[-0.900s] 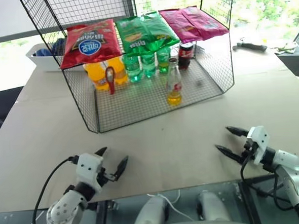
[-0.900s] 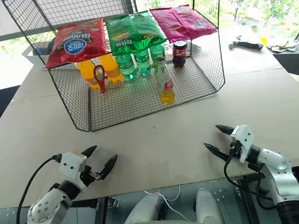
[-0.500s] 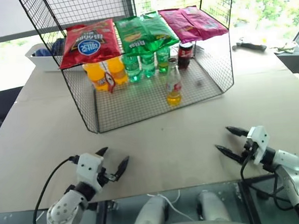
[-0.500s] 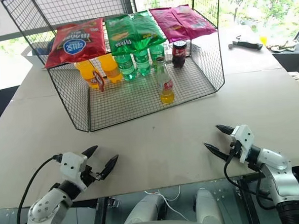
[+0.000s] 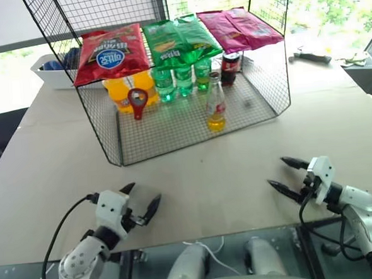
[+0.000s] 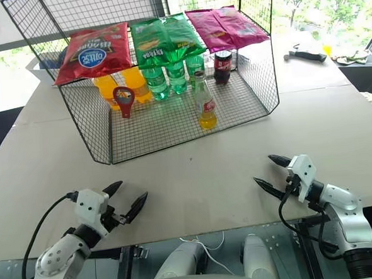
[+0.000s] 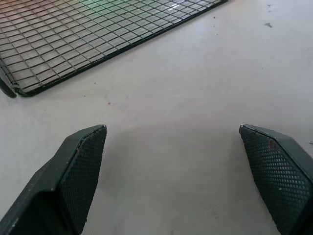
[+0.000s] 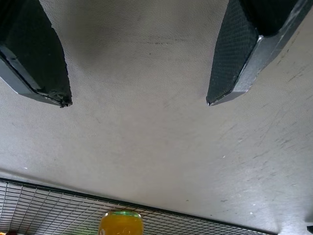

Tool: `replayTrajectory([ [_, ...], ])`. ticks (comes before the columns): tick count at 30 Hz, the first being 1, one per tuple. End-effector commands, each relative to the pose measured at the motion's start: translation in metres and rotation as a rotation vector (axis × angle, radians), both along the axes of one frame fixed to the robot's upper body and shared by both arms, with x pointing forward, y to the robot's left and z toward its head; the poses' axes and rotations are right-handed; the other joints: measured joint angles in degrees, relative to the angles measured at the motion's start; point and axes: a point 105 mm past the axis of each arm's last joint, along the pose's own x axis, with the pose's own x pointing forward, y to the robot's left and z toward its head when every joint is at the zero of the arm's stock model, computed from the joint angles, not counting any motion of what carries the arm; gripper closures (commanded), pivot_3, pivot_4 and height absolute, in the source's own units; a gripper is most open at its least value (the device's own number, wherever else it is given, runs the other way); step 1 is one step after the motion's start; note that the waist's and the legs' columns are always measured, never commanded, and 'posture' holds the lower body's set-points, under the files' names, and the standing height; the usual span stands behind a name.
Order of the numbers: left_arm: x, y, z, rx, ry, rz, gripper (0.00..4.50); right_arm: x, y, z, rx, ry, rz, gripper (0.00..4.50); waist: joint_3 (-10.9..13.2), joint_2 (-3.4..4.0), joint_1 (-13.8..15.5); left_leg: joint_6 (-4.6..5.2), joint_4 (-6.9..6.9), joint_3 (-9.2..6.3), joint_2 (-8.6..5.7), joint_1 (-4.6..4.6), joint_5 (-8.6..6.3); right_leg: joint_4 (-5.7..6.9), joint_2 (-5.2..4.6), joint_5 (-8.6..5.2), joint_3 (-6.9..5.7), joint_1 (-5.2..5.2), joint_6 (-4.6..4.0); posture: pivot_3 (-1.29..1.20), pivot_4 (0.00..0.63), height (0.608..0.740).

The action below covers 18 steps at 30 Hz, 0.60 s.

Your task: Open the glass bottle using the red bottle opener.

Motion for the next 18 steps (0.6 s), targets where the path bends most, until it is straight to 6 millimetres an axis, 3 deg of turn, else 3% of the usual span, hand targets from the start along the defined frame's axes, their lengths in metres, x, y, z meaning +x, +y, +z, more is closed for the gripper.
replayTrajectory([
  [1, 0.006, -0.003, 0.015, -0.056, -0.064, 0.010, 0.00, 0.006, 0.011, 0.025, 0.076, -0.074, 0.021, 0.07, 0.01, 0.00, -0.01, 0.00, 0.00, 0.00, 0.00, 0.00, 0.00, 0.00, 0.00, 0.00, 0.00, 0.00, 0.00, 0.00, 0.150, 0.740],
  [7, 0.023, -0.010, 0.038, -0.157, -0.149, 0.042, 0.00, 0.006, 0.049, 0.062, 0.179, -0.130, 0.130, 0.07, 0.02, 0.01, -0.05, -0.04, 0.00, -0.01, 0.02, -0.14, 0.02, 0.01, 0.02, 0.01, 0.01, -0.16, 0.00, 0.00, 0.150, 0.740],
  [14, 0.069, -0.013, 0.089, -0.148, -0.343, 0.171, 0.00, -0.006, 0.100, 0.109, 0.275, -0.190, 0.288, 0.07, 0.04, -0.06, 0.12, -0.26, 0.02, -0.15, -0.02, -0.26, 0.15, 0.01, 0.00, 0.01, -0.11, -0.23, 0.00, 0.00, 0.150, 0.740],
  [18, 0.091, -0.015, 0.108, -0.109, -0.422, 0.231, 0.00, -0.010, 0.117, 0.125, 0.303, -0.210, 0.333, 0.07, 0.03, -0.08, 0.01, -0.26, 0.02, -0.14, -0.04, -0.26, 0.15, 0.00, 0.01, 0.02, -0.09, -0.26, 0.00, 0.00, 0.150, 0.740],
])
